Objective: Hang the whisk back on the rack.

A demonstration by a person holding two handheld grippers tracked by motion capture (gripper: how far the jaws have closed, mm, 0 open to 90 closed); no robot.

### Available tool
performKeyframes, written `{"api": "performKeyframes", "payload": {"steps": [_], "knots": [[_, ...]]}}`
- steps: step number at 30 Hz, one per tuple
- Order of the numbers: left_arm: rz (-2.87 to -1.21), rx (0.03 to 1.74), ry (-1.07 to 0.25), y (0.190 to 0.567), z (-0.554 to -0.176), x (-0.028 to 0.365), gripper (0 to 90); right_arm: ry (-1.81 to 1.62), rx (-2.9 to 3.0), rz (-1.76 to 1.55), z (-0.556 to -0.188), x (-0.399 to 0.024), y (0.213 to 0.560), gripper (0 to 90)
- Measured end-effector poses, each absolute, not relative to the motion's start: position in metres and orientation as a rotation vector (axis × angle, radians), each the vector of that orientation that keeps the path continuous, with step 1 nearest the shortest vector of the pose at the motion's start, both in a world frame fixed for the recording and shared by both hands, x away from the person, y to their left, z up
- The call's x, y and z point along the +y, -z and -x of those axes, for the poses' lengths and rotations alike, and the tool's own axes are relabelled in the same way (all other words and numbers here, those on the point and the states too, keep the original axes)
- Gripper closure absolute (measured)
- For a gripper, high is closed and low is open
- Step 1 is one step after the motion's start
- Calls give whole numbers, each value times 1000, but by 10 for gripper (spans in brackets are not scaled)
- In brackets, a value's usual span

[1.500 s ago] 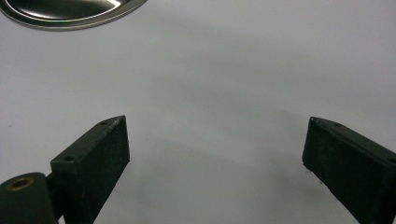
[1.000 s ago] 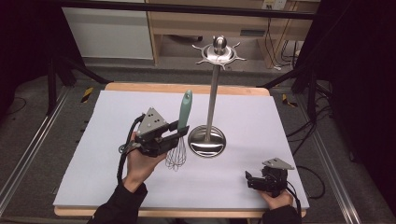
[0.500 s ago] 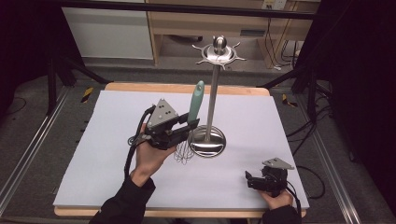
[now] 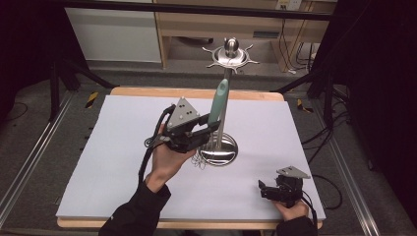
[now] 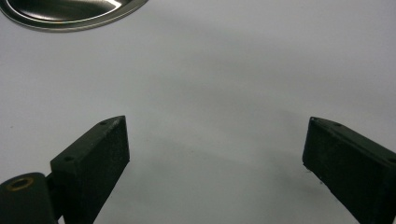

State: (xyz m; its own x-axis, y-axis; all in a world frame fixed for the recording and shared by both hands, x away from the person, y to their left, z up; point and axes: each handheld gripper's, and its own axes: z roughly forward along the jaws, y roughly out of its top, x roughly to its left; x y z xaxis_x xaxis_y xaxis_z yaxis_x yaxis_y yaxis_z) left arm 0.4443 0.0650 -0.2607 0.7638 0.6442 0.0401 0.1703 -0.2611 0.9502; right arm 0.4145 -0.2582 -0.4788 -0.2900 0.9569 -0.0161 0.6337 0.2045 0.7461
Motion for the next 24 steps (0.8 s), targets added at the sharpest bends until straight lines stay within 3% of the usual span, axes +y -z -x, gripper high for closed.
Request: {"api": "performKeyframes", "payload": {"steps": [24], "knots": [[-1832,651,-541,250,-461,42,687,-891,2002,-1478,-414,-259,478,77]]}}
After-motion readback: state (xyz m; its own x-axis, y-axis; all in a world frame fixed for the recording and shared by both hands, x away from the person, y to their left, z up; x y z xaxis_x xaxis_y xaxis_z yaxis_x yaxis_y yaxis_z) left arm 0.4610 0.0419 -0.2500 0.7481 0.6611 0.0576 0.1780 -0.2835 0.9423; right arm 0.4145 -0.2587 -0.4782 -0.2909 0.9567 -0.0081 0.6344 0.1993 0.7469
